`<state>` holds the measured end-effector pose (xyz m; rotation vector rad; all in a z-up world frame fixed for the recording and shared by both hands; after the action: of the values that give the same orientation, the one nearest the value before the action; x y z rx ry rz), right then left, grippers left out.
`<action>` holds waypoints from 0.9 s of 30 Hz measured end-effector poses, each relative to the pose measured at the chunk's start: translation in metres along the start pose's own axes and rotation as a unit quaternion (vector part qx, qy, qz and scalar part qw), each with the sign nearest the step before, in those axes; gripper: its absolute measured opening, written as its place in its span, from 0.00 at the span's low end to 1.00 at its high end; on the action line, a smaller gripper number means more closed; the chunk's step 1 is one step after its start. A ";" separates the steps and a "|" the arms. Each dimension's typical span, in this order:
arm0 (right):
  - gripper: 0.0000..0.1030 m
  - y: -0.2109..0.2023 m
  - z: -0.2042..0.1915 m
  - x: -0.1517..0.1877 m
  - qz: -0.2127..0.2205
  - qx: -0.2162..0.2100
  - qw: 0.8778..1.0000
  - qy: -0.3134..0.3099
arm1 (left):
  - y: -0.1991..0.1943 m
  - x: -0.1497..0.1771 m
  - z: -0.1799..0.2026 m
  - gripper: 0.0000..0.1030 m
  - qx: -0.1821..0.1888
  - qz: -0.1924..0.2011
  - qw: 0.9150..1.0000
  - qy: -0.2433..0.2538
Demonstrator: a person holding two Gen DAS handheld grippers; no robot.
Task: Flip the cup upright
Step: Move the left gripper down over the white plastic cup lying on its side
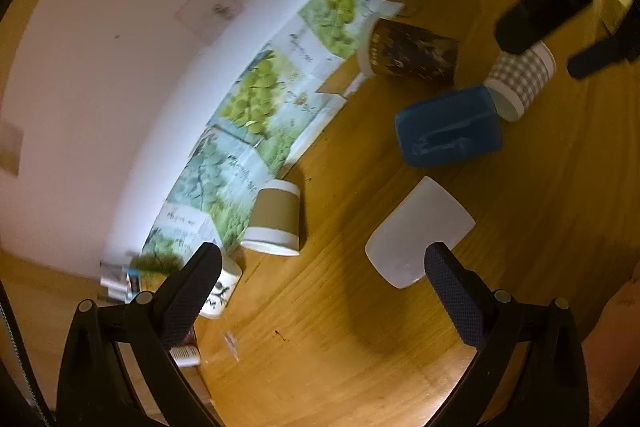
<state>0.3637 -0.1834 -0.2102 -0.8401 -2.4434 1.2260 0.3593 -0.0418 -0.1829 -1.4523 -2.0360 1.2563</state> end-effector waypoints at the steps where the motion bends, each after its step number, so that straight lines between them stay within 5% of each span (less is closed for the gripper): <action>1: 0.97 0.001 0.001 -0.001 -0.002 0.001 1.000 0.001 | 0.003 -0.001 0.001 0.99 0.007 -0.002 1.000 0.007; 15: 0.97 0.015 0.009 -0.018 -0.020 0.010 1.000 0.011 | 0.043 -0.008 0.033 0.99 0.082 -0.001 0.987 0.141; 27: 0.97 0.025 0.012 -0.022 -0.026 0.018 0.999 0.027 | 0.063 -0.011 0.046 0.99 0.141 0.015 0.974 0.174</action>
<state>0.3843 -0.1931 -0.2371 -0.7852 -2.3786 1.2081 0.3684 -0.0675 -0.2573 -1.4507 -1.5463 1.1504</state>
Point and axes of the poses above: each gripper's, at about its wrist camera, not at the fingertips, and y roughly the way its jaws point, z to its right, x to its underside, the point moved 8 cm from there along y, roughly the way its jaws point, and after that the axes turned 9 degrees about y, right-handed, at the moved point
